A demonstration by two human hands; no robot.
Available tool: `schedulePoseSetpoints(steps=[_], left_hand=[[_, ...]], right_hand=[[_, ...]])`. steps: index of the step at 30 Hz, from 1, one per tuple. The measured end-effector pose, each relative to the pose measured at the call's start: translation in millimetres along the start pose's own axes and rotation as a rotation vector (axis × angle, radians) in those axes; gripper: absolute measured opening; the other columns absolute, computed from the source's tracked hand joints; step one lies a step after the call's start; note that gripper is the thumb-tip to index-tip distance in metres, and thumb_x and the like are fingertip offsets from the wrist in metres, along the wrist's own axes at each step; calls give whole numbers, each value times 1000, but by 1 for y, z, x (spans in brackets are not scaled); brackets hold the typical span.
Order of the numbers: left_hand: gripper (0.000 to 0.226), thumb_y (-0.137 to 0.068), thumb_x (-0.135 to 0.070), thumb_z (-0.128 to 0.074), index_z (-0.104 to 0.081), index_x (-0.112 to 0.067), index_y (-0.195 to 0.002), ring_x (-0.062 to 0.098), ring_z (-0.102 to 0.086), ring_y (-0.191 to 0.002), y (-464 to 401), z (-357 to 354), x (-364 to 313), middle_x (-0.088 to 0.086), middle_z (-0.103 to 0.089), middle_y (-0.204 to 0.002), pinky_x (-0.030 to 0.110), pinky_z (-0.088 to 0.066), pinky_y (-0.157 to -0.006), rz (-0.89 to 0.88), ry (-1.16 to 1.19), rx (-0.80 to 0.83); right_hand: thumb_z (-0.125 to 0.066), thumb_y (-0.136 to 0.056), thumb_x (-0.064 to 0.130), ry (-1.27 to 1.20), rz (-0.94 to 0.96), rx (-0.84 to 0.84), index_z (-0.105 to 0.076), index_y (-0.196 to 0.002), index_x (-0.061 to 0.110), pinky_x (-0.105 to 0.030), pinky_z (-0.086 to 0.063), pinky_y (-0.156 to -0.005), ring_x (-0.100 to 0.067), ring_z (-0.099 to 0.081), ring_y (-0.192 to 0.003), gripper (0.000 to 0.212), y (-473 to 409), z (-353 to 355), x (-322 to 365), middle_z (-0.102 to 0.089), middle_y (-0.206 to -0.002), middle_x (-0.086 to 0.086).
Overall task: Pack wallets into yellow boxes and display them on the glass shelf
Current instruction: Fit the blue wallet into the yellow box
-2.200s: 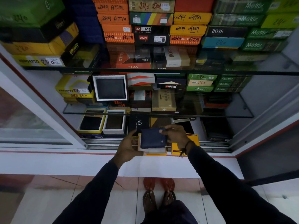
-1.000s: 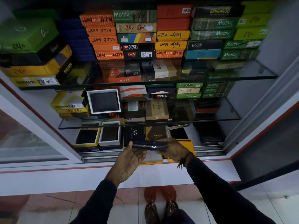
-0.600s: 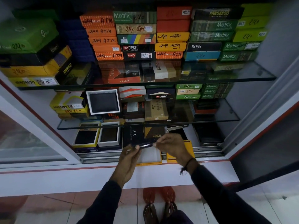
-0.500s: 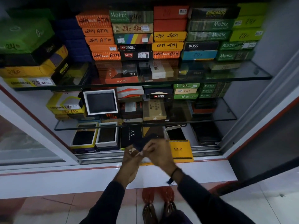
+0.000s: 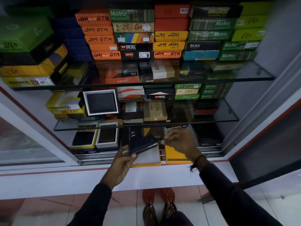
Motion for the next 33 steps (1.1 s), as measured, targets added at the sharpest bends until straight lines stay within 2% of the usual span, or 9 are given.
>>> schedulePoseSetpoints(steps=[3, 9, 14, 17, 22, 25, 29, 31, 33], left_hand=[[55, -58, 8, -91, -73, -11, -106, 33, -68, -120, 2, -13, 2, 22, -70, -128, 30, -60, -91, 43, -1, 113], [51, -68, 8, -85, -71, -7, -114, 29, -75, -101, 12, -27, 8, 22, -74, -112, 27, -63, -78, 125, 79, 165], [51, -84, 17, -47, -77, -11, -116, 27, -76, -76, 28, -19, 6, 27, -75, -98, 27, -64, -67, 255, 97, 187], [57, -87, 24, -48, -74, -13, -122, 28, -74, -78, 33, -33, 9, 25, -74, -104, 29, -65, -71, 312, 11, 253], [56, -87, 17, -52, -51, -8, -137, 26, -73, -80, 32, -49, 5, 19, -74, -109, 29, -63, -76, 304, -105, 295], [62, -85, 17, -61, -52, -14, -138, 27, -75, -86, 29, -40, -4, 17, -75, -111, 30, -63, -79, 240, -206, 222], [74, -86, 15, -65, -48, -33, -140, 28, -73, -87, 20, -29, -18, 16, -74, -112, 32, -62, -70, 143, -374, 78], [67, -91, 10, -63, -47, -33, -139, 26, -70, -87, 18, -30, -24, 13, -73, -117, 33, -58, -67, 118, -454, 33], [44, -97, 1, -59, -53, -23, -133, 25, -68, -85, 15, -34, -27, 8, -76, -116, 34, -52, -65, 23, -590, -38]], right_hand=[[-89, -65, 11, -244, -154, 51, -75, -71, 17, -38, -62, -73, -18, -74, -72, 16, -7, 13, -17, -78, -79, -10], [-76, -79, 5, -522, -196, 231, -70, -93, 4, -29, -58, -75, -20, -71, -87, 16, -11, -14, -30, -73, -89, -6], [-68, -84, -3, -566, -306, 278, -66, -96, 4, -37, -54, -87, -33, -66, -102, 14, -17, -28, -43, -68, -103, -17], [-51, -94, -6, -604, -290, 411, -62, -105, -8, -36, -52, -84, -32, -61, -97, 17, -8, -59, -35, -63, -104, -20], [-48, -91, 2, -721, -298, 435, -53, -119, -16, -34, -51, -81, -32, -59, -94, 35, 4, -84, -27, -59, -105, -18], [-48, -96, 14, -892, -442, 352, -60, -117, -7, -37, -51, -85, -32, -61, -101, 32, 7, -87, -43, -61, -110, -17], [-53, -96, 43, -920, -623, 371, -59, -131, 10, -49, -41, -109, -30, -58, -112, 48, 14, -82, -66, -65, -119, -12], [-63, -92, 35, -718, -551, 414, -61, -128, 9, -50, -44, -105, -30, -61, -109, 44, 16, -75, -67, -68, -123, -16], [-69, -88, 12, -610, -463, 323, -64, -122, 2, -52, -51, -99, -32, -66, -104, 35, 13, -65, -64, -67, -125, -25]])
Point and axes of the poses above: each hand's wrist, its own y-axis away from the middle knuckle, its own z-axis out of the back of the hand, x = y × z, the point moved 7 cm from there along -y, towards the middle knuckle
